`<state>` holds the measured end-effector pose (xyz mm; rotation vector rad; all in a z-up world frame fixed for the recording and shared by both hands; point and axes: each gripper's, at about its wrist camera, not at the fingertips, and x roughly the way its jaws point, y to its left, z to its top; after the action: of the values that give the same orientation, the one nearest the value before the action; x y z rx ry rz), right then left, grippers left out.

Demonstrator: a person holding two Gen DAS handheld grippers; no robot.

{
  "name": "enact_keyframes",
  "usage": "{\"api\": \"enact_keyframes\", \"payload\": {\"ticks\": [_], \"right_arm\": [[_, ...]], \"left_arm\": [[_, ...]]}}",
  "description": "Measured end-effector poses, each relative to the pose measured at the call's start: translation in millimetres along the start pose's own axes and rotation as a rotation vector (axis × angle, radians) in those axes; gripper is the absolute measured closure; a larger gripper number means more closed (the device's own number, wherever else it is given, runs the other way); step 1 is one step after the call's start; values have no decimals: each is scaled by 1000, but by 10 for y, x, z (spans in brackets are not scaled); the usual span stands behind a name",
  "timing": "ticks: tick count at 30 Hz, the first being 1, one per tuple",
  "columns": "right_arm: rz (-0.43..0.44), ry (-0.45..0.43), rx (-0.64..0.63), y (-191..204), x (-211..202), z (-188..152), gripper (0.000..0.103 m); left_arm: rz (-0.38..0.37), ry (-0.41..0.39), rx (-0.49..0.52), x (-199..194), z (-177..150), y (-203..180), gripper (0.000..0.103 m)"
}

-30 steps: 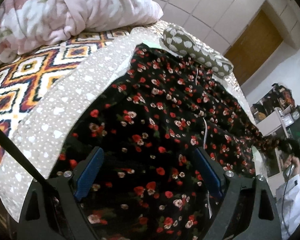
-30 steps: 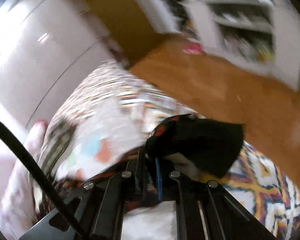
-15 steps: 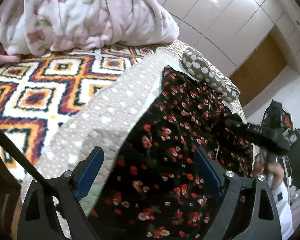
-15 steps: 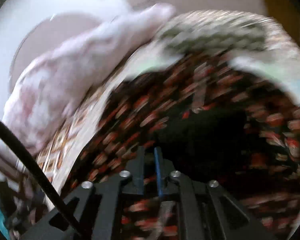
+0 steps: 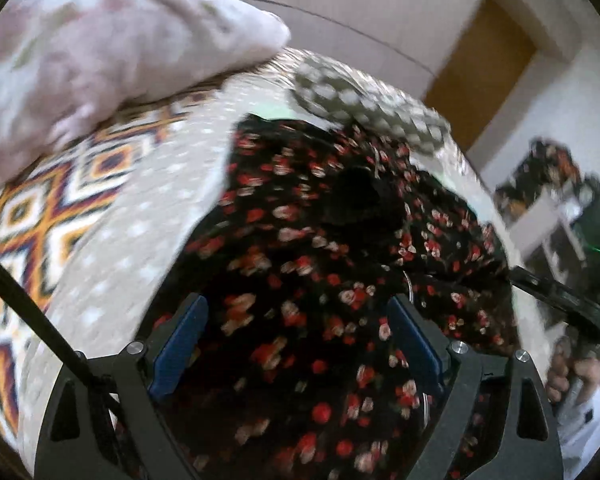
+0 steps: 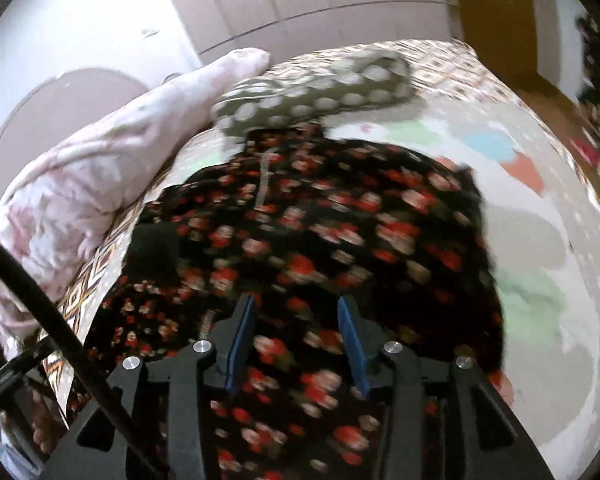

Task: Fold large clothes

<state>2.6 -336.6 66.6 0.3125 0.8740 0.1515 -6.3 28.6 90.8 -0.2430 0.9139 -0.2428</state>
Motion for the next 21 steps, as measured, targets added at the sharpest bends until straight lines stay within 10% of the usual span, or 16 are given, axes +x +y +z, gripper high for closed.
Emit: {"api": "enact_keyframes", "payload": {"ticks": [9,11,12,21], "right_arm": [[-6,13,89,-495,60,-318,54],[-11,7,104,-582,31,-364,54],[-14,8,110,-611,22,-373,54],[-7,-53,119,-708,-166,-261,54]], "left_arm": [[-13,91,107,962,565,-566,14],[1,135,151,1170,620,-702,46],[14,164,164,1243,638,-732,93],[17,19,26,750,1219,-267,99]]}}
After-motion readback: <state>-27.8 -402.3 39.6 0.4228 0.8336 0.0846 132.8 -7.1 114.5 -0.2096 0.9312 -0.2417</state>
